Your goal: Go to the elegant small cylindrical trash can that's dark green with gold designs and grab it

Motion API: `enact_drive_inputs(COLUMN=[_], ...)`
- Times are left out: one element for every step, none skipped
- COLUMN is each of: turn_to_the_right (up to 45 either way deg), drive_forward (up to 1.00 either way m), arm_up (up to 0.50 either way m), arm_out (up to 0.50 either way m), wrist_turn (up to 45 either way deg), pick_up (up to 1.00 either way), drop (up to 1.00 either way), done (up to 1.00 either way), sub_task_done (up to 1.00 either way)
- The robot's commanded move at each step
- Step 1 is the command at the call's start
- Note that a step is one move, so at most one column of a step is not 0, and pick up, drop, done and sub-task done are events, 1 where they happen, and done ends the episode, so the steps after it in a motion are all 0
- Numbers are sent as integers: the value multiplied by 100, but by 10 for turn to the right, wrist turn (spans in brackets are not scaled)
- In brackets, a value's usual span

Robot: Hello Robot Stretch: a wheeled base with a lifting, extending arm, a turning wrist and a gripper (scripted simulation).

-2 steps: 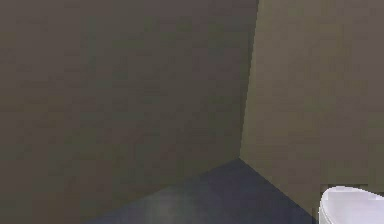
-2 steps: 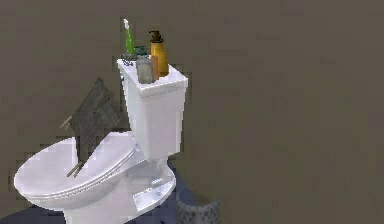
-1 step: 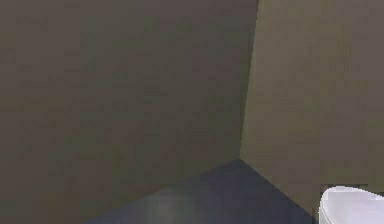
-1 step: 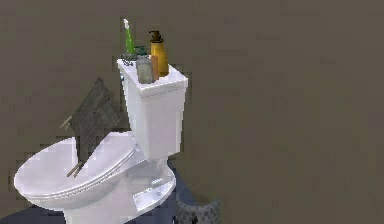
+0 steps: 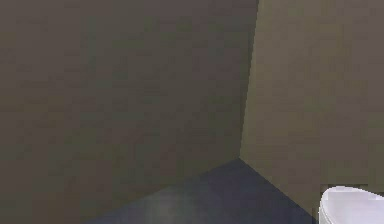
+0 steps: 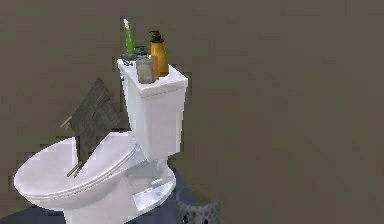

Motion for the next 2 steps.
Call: enact_drive_inputs(turn_to_the_right=[0,0], drive_forward=[0,0], arm_up=[-30,0], arm_out=[0,0], wrist_turn=[0,0], pick_up=[0,100], drop=[0,0], done=[0,0], sub_task_done=[0,0])
